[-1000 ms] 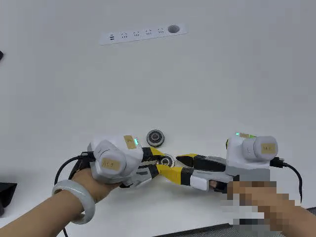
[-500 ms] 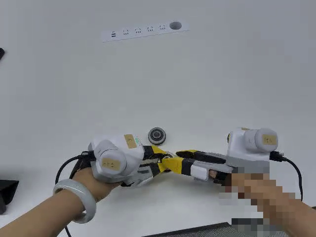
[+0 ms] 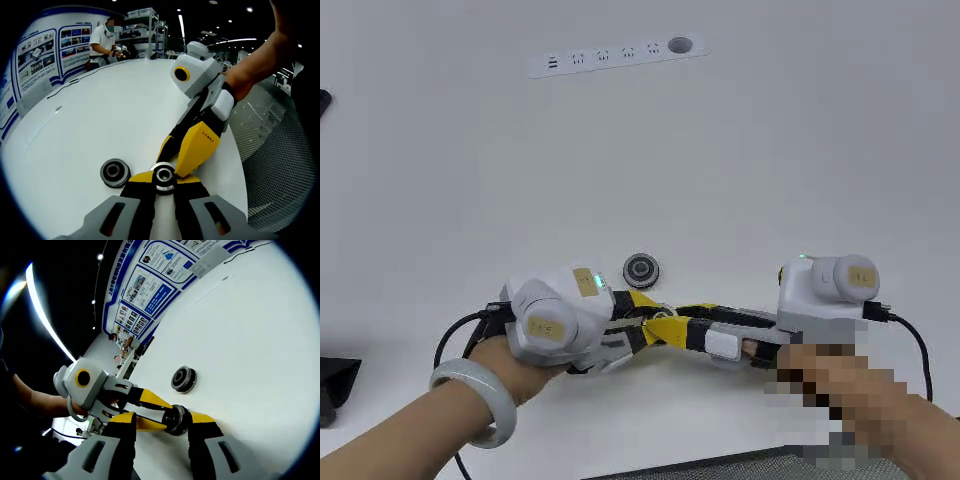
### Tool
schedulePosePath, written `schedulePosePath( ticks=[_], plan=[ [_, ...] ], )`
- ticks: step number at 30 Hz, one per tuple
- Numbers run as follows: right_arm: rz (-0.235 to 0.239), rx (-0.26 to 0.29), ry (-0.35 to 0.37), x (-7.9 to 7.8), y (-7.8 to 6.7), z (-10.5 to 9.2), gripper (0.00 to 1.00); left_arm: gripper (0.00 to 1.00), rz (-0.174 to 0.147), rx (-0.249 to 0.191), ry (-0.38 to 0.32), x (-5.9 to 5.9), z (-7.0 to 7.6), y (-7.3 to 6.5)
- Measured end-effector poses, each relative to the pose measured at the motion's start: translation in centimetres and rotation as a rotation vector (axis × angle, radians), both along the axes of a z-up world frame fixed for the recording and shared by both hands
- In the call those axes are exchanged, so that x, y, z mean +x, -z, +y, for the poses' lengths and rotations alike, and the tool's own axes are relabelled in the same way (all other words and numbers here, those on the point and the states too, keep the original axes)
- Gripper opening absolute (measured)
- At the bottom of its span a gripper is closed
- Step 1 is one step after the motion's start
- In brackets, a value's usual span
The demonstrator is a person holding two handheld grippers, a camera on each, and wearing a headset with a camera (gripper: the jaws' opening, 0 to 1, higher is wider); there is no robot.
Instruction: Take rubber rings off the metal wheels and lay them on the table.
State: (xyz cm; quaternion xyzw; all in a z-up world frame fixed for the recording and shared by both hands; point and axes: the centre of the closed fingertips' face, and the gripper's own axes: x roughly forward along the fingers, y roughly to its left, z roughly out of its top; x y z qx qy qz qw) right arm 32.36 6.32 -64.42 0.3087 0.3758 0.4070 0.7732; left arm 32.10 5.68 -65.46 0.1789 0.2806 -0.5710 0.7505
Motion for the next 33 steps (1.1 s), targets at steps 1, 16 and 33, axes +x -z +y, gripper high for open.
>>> schedulePosePath(
  ticks=[1,16,33],
  plan=[
    [-0.002,0.0,-0.001,0.0,-0.1,0.0,0.42,0.13,0.0,0.0,0.0,0.0,0.0,0.0],
    [0.019,0.007,-0.018,-1.1,-0.3,-0.5,0.42,0.13,0.001,-0.003,-0.002,0.0,0.0,0.0],
    [0.053,-0.017,-0.006,-0.9,0.5,-1.1,0.25,0.13,0.001,-0.008,-0.008,0.0,0.1,-0.1]
  ],
)
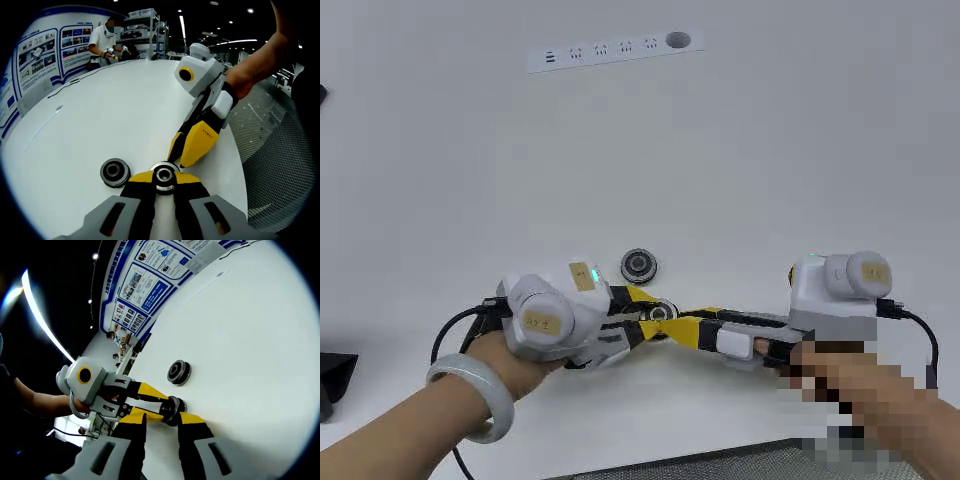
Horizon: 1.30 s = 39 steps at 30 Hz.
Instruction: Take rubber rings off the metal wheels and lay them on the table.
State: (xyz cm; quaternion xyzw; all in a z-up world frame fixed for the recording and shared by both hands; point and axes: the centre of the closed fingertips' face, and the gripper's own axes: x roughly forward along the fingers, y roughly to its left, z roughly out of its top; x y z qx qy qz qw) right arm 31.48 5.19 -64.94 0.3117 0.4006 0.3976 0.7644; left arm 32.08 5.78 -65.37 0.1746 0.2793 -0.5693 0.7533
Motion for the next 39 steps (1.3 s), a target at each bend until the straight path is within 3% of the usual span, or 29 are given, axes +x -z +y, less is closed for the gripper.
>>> schedulePosePath(
  ticks=[15,28,39],
  plan=[
    [0.014,-0.074,0.02,0.6,1.3,-0.8,0.05,0.13,-0.001,0.0,0.001,0.0,0.0,0.0],
    [-0.019,-0.1,-0.006,0.7,0.8,-0.5,0.02,0.13,-0.002,0.004,0.005,0.0,0.0,0.0],
    [-0.028,-0.08,-0.014,0.6,0.2,0.2,0.02,0.13,-0.004,0.008,0.004,0.0,0.0,0.1]
  ],
)
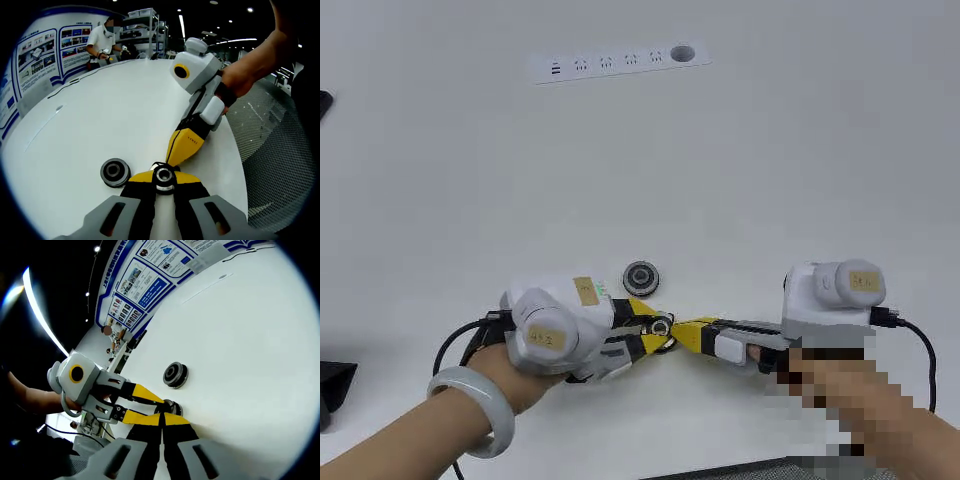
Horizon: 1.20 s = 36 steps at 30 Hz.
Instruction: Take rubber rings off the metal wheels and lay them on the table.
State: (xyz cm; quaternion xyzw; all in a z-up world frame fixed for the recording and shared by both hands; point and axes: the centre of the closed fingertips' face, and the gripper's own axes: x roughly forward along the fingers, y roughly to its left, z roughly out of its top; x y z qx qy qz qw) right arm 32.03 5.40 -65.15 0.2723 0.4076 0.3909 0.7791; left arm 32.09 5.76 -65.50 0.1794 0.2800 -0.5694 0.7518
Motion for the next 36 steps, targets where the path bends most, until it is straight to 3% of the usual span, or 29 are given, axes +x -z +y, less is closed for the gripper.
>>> schedulePosePath(
  ticks=[8,10,12,18,23,36],
  plan=[
    [-0.004,0.028,-0.005,-0.1,-0.6,0.3,0.02,0.13,-0.002,0.0,0.002,0.0,0.0,0.0],
    [-0.013,0.088,-0.018,-0.3,-1.8,1.2,0.02,0.13,-0.002,0.001,0.002,0.0,0.0,0.0],
    [-0.028,0.041,-0.023,-0.2,-1.3,1.0,0.02,0.13,-0.002,0.001,0.002,0.0,0.0,0.0],
    [-0.006,0.051,0.003,0.0,-1.1,0.5,0.02,0.13,-0.005,0.001,0.005,0.0,-0.1,0.0],
    [-0.005,0.046,0.015,0.3,-1.0,0.3,0.02,0.14,0.017,-0.023,-0.019,0.0,0.0,-0.2],
    [0.003,0.034,0.026,0.4,-0.6,0.0,0.02,0.24,-0.009,-0.047,-0.025,-0.3,0.5,-0.9]
  ],
)
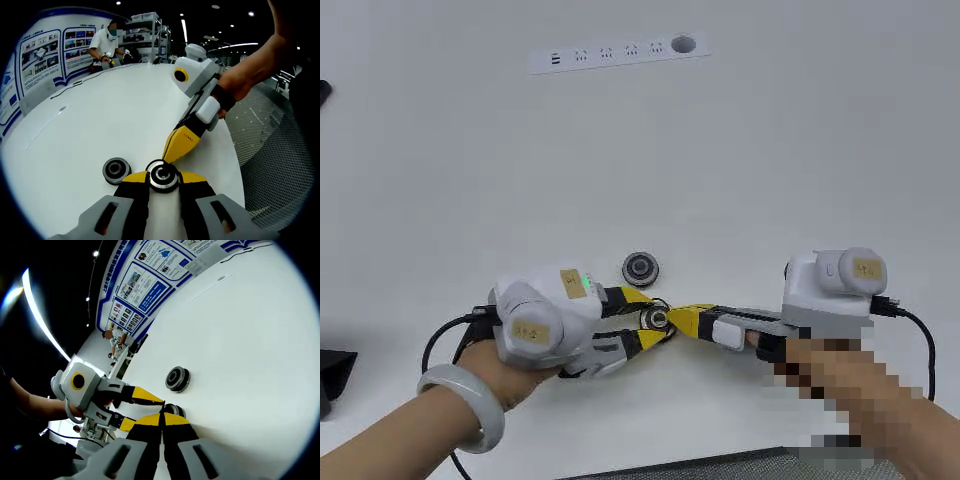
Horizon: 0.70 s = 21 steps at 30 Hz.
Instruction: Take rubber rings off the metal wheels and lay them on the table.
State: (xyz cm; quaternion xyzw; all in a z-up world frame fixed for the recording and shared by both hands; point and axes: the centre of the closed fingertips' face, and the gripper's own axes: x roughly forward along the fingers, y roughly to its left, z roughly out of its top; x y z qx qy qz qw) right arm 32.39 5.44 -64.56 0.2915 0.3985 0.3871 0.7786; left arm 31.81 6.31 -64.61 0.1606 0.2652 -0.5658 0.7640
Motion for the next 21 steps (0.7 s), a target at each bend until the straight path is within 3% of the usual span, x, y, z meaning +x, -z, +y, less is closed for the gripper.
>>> schedulePosePath(
  ticks=[7,21],
  plan=[
    [0.0,0.006,-0.002,-0.1,-0.2,0.0,0.02,0.28,-0.013,-0.002,-0.014,0.2,0.3,-0.1],
    [-0.007,0.048,0.015,-0.2,-1.6,0.0,0.02,0.43,-0.008,0.006,-0.054,0.2,1.3,0.3]
  ],
)
